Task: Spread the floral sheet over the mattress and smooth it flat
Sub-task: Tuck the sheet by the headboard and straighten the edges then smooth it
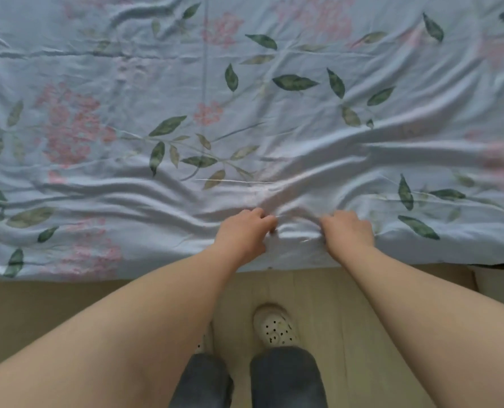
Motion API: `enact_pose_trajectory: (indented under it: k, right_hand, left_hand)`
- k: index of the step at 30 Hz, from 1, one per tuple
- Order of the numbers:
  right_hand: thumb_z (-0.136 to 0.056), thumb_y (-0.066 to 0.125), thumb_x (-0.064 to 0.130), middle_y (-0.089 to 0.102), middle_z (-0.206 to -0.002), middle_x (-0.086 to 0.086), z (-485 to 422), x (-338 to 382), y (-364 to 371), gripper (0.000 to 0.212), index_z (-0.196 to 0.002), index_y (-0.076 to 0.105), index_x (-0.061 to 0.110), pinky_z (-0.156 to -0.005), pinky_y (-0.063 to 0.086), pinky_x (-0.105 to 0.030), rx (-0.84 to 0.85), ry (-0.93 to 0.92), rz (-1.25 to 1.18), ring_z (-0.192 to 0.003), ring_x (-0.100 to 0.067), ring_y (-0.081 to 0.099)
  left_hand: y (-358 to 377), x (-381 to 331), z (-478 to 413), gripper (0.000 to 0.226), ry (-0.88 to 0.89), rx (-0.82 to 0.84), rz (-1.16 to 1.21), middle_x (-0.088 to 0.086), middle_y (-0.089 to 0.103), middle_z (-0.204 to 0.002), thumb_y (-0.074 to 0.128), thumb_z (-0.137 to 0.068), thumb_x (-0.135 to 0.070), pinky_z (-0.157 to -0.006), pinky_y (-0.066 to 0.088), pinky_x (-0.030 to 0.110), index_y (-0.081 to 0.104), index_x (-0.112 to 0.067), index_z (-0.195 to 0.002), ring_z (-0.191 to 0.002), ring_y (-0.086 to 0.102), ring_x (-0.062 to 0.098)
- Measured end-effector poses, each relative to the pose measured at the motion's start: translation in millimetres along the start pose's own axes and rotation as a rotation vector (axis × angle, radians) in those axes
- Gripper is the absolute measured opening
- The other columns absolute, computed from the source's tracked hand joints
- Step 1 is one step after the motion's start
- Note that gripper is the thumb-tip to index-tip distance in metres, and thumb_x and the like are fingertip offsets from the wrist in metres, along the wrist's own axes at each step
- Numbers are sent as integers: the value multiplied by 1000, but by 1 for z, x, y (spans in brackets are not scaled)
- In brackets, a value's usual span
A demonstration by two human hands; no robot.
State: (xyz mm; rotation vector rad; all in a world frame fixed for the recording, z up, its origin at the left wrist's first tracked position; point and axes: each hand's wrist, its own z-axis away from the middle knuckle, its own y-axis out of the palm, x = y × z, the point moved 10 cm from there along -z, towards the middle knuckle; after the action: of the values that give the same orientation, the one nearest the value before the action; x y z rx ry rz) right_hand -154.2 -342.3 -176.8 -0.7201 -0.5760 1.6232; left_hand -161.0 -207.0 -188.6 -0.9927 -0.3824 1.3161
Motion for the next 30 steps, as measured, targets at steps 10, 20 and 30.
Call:
enact_pose_trajectory:
  k: [10,20,30]
  right_hand:
    - [-89,55,18,53,-123,-8,5,-61,11,26,-115,53,19,-89,39,-36,-85,-134,-134,-116,-29,48]
    - [-94,41,3,51,-127,-11,-7,-211,21,31,-120,53,14,-94,38,-37,-93,90,-39,-122,-30,43]
    - [-94,46,11,56,-123,-10,-10,-245,37,18,-106,55,19,-87,41,-36,69,-54,-135,-113,-28,52]
  left_hand:
    - [-9,-51,-35,42,-119,248,14,-1,62,-111,76,-73,-40,-74,43,29,60,-23,-108,-102,58,21]
    - [2,-171,-98,17,-9,106,-16,9,64,-110,54,-89,-17,-79,48,35,64,-17,-103,-103,59,31]
    - [-11,-217,-126,42,36,310,-48,-1,58,-104,74,-77,-32,-77,47,29,59,-20,-115,-98,56,21]
